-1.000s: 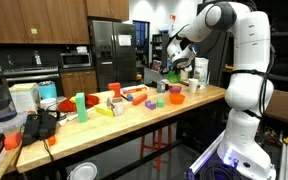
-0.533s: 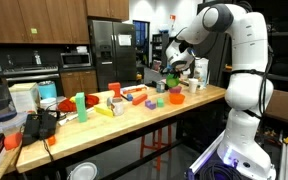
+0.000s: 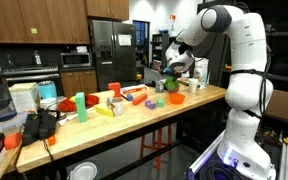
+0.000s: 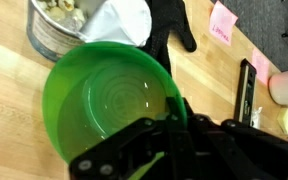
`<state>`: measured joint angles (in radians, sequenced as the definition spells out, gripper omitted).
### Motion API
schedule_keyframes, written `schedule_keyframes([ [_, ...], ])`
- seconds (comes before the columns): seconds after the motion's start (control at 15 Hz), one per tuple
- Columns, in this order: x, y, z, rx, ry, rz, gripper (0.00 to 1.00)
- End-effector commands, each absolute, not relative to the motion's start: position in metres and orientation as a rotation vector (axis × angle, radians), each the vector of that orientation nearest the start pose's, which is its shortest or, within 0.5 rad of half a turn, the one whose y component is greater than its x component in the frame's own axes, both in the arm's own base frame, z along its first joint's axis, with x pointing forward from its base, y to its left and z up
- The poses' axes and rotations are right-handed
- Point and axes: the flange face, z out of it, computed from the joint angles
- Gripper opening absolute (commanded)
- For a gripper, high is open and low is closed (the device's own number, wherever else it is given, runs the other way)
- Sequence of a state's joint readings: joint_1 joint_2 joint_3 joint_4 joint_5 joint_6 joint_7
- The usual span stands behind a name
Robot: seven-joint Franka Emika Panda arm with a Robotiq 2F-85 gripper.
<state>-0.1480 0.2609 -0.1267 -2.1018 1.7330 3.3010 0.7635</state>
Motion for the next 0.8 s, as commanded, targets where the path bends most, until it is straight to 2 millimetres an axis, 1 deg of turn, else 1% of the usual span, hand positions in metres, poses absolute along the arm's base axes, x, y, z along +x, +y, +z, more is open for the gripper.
schedule_keyframes([
  [0.0,0.495,-0.236,0.325,-0.333,2.440,-0.600,0.01],
  [0.2,0.496,-0.229,0.319,-0.294,2.448,-0.570,0.01],
  [0.67,0.499,-0.221,0.315,-0.233,2.443,-0.522,0.01],
  [0.73,0.498,-0.219,0.310,-0.225,2.448,-0.503,0.01],
])
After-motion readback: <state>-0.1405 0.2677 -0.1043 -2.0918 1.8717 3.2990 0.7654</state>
